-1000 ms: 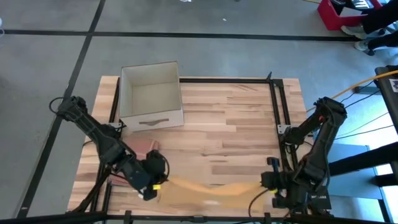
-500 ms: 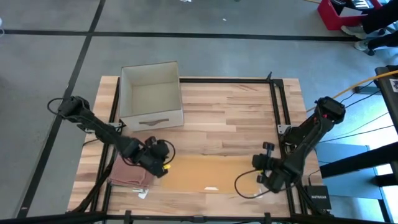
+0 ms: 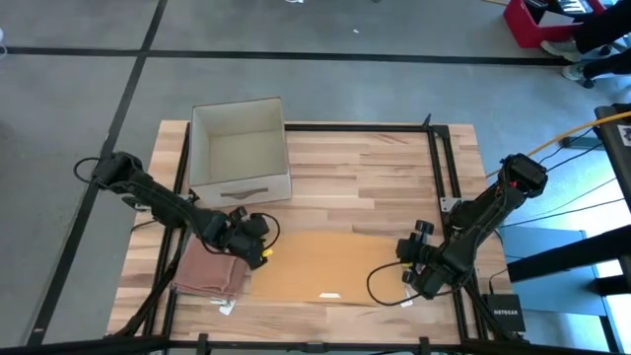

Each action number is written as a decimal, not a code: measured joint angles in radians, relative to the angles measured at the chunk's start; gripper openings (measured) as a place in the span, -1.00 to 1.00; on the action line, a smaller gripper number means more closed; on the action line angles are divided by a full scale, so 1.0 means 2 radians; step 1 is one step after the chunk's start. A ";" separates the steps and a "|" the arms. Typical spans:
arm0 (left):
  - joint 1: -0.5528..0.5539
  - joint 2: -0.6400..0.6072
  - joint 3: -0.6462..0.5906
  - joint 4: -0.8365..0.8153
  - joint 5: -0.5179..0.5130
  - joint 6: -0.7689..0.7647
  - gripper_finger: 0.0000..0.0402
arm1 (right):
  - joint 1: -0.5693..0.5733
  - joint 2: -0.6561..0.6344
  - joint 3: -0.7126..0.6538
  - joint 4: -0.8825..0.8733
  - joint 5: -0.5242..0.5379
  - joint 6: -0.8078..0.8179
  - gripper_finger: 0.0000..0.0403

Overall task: Fold towel
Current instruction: Fold the yellow towel

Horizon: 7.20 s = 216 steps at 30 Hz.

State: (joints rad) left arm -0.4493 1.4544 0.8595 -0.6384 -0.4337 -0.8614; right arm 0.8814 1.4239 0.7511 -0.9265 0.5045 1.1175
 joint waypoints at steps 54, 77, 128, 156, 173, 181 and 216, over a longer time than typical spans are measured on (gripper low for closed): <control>-0.126 0.121 0.074 0.172 0.106 0.046 -0.29 | 0.006 0.053 0.056 0.241 -0.127 -0.158 0.07; -0.145 0.235 0.147 0.034 0.078 0.056 -0.36 | 0.008 0.168 0.058 0.254 -0.096 -0.148 -0.04; -0.034 0.108 0.234 -0.358 -0.193 -0.019 -0.99 | -0.084 0.010 0.156 -0.146 0.108 -0.054 -0.95; 0.071 0.108 0.180 -0.285 -0.150 0.111 -0.98 | -0.189 -0.032 0.039 0.022 -0.003 -0.188 -0.93; -0.046 0.110 0.178 -0.191 0.094 0.016 -0.96 | -0.145 -0.030 0.039 0.124 -0.182 -0.196 -0.93; -0.061 0.110 0.144 -0.152 0.094 0.011 -0.96 | -0.145 -0.001 0.039 0.148 -0.198 -0.196 -0.93; -0.026 0.111 0.075 0.056 -0.047 0.071 -0.34 | -0.157 0.042 -0.015 0.346 -0.071 -0.325 -0.16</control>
State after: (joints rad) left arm -0.5015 1.6764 1.0097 -0.5255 -0.5271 -0.7202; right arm 0.5678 1.5070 0.7216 -0.2337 0.3624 0.4671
